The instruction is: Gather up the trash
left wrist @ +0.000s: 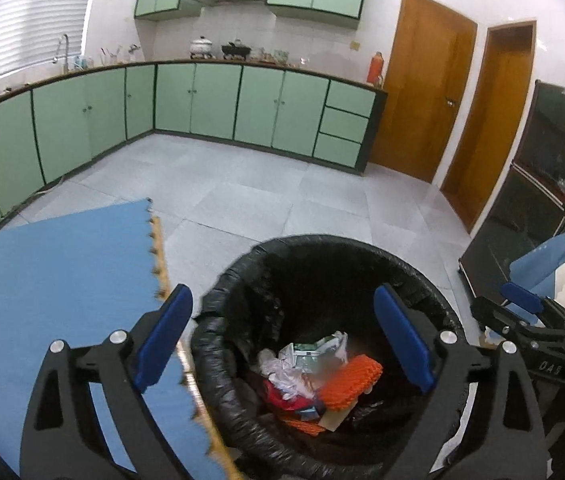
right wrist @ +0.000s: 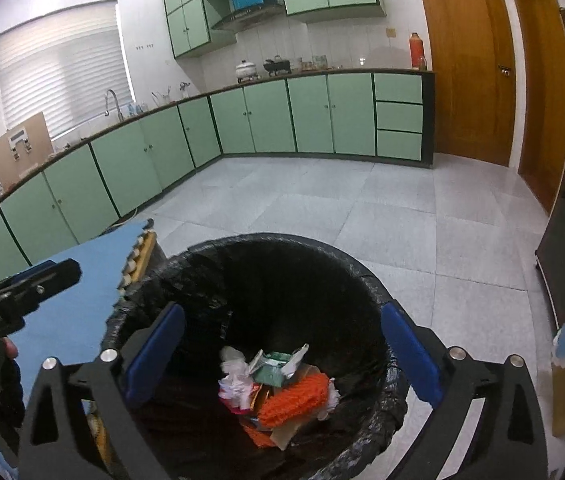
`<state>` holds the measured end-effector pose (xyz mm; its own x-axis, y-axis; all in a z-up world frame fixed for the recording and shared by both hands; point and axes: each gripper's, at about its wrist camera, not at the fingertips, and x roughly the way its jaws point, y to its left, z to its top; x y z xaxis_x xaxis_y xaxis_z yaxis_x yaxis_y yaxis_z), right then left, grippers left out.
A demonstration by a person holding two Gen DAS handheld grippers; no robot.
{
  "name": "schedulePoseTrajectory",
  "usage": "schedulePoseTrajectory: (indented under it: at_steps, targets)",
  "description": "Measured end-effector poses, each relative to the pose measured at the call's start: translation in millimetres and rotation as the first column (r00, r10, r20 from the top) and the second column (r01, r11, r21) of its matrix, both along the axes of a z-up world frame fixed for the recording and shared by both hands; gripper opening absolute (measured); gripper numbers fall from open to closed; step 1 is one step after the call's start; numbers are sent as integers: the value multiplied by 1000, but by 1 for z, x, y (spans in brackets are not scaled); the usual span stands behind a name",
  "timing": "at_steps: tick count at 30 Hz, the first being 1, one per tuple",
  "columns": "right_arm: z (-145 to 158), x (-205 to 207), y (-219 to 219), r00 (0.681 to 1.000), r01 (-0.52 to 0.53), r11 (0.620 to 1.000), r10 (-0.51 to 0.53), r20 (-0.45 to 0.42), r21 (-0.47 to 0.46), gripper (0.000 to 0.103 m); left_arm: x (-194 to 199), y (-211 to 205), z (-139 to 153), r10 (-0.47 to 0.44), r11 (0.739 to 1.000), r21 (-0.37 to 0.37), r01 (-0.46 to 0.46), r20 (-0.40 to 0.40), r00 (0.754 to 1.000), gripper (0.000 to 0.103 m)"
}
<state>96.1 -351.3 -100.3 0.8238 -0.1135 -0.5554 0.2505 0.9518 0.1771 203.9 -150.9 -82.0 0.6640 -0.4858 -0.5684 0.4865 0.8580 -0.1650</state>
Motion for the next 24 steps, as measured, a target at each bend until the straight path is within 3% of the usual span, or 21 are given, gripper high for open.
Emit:
schedulePoseTrajectory:
  at_steps: [6, 19, 24]
  targets:
    - [25, -17, 17, 999, -20, 1000, 20, 43, 4, 97, -27, 35, 24, 57, 998, 29, -58, 44, 997, 93]
    - [63, -64, 72, 995, -80, 997, 78, 61, 19, 97, -90, 95, 59, 158, 985, 57, -161, 55, 986, 94]
    - [74, -80, 93, 994, -86, 995, 89, 70, -44, 97, -112, 110, 64, 171, 983, 54, -174, 56, 984, 94]
